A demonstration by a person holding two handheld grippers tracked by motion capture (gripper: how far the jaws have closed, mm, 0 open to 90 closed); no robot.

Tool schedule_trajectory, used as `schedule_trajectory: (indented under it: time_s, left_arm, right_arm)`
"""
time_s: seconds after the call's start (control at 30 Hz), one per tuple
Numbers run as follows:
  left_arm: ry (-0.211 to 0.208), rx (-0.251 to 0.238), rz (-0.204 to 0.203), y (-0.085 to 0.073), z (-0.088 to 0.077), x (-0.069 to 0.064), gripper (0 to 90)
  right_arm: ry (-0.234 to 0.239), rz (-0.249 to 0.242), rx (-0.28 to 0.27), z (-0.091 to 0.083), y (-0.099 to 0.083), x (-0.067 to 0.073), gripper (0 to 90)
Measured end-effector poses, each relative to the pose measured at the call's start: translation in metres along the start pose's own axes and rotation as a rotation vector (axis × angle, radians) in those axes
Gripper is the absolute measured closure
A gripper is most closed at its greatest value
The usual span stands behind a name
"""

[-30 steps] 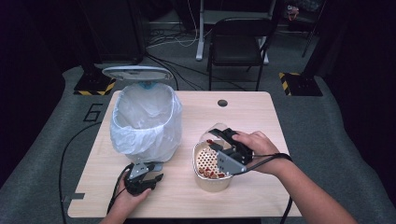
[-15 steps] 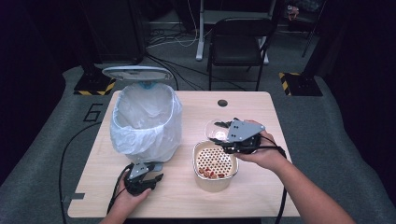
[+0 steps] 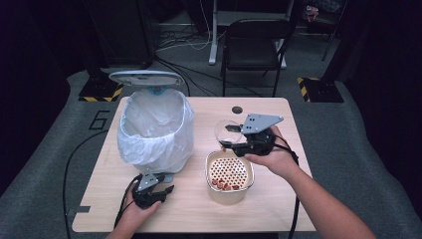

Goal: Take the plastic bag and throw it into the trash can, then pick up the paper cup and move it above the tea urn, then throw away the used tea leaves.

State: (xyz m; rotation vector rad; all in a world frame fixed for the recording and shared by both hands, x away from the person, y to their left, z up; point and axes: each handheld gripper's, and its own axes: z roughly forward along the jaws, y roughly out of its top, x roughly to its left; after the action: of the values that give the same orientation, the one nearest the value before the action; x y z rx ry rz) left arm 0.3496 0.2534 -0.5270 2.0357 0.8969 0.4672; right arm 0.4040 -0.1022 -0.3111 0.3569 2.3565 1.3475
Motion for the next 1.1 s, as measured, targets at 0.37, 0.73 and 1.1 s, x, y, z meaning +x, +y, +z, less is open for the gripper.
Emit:
schedule_trajectory:
  time_s: [0.37,0.73,1.1]
  left_arm:
    - [-0.001,-0.003,-0.004,0.000,0.000,0.000,45.8]
    - [-0.001,-0.003,-0.007,0.000,0.000,0.000,45.8]
    - [-0.001,-0.001,-0.004,0.000,0.000,0.000,45.8]
  right_arm:
    - [-0.018,0.074,-0.003,0.008,0.025,-0.007,49.0]
    - [0.006,0.147,-0.027,0.020,0.050,-0.017,48.9]
    - [0.028,0.183,-0.068,0.036,0.069,-0.022,48.8]
